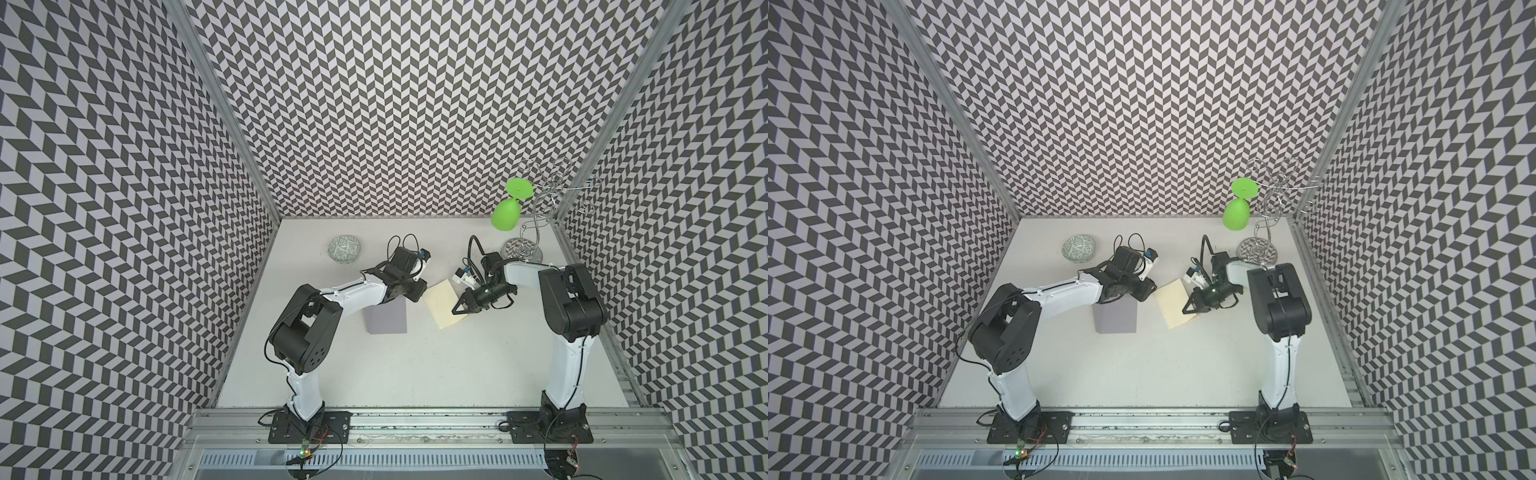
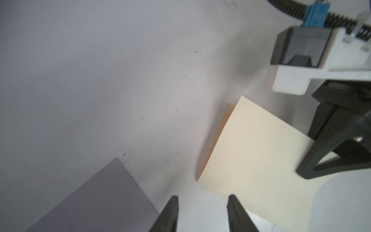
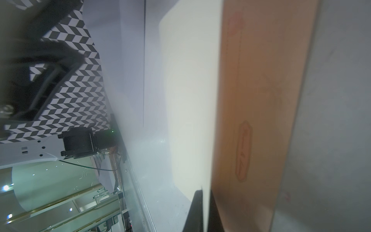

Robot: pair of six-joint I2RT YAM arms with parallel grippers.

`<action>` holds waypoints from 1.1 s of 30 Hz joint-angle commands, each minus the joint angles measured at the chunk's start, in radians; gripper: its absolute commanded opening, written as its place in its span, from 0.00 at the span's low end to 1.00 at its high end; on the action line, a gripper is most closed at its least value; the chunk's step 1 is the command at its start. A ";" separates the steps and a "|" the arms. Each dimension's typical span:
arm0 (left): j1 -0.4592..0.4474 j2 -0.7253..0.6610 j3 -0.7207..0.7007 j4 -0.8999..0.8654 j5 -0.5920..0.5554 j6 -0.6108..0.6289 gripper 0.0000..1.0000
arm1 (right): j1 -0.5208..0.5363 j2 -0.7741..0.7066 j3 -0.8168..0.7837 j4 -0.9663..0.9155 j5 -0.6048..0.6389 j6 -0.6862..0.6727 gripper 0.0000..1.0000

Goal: Fold the letter paper in half and place it into the envelope
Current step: Fold the letter paper at the center of the board.

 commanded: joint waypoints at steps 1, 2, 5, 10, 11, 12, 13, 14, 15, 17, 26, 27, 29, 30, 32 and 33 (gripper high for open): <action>-0.008 0.053 0.045 -0.058 0.022 0.015 0.26 | -0.002 0.011 -0.005 0.018 0.024 -0.004 0.00; -0.008 0.068 0.061 -0.072 0.027 0.013 0.20 | 0.003 0.010 -0.006 0.018 0.034 -0.001 0.00; -0.012 0.097 0.091 -0.094 0.049 0.012 0.09 | 0.020 0.014 -0.006 0.019 0.064 -0.001 0.00; -0.024 0.112 0.109 -0.098 0.050 0.025 0.09 | 0.059 0.026 -0.005 0.016 0.079 -0.006 0.00; -0.025 0.114 0.111 -0.099 0.051 0.027 0.09 | 0.060 0.027 -0.005 0.016 0.081 -0.006 0.00; -0.025 0.118 0.114 -0.100 0.052 0.030 0.09 | 0.061 0.026 -0.006 0.016 0.083 -0.007 0.00; -0.025 0.122 0.116 -0.104 0.053 0.031 0.09 | 0.064 0.026 -0.005 0.015 0.088 -0.006 0.00; -0.025 0.127 0.119 -0.107 0.053 0.033 0.09 | 0.063 0.025 -0.005 0.014 0.091 -0.006 0.00; -0.025 0.130 0.123 -0.110 0.057 0.034 0.09 | 0.063 0.025 -0.005 0.014 0.093 -0.006 0.00; -0.026 0.134 0.125 -0.113 0.061 0.036 0.08 | 0.064 0.025 -0.006 0.015 0.094 -0.006 0.00; -0.030 0.141 0.102 -0.138 0.057 0.047 0.04 | 0.064 0.026 0.003 0.008 0.115 -0.007 0.00; -0.032 0.141 0.098 -0.140 0.056 0.047 0.04 | 0.066 0.028 0.006 0.006 0.119 -0.008 0.00; -0.034 0.142 0.089 -0.144 0.051 0.054 0.04 | 0.064 0.031 0.014 -0.001 0.126 -0.009 0.00; -0.035 0.145 0.086 -0.148 0.046 0.055 0.03 | 0.064 0.033 0.018 -0.003 0.133 -0.009 0.00; -0.038 0.146 0.078 -0.153 0.042 0.056 0.03 | 0.065 0.034 0.024 -0.005 0.151 -0.009 0.00; -0.038 0.144 0.073 -0.152 0.042 0.054 0.03 | 0.066 0.035 0.027 -0.006 0.165 -0.006 0.00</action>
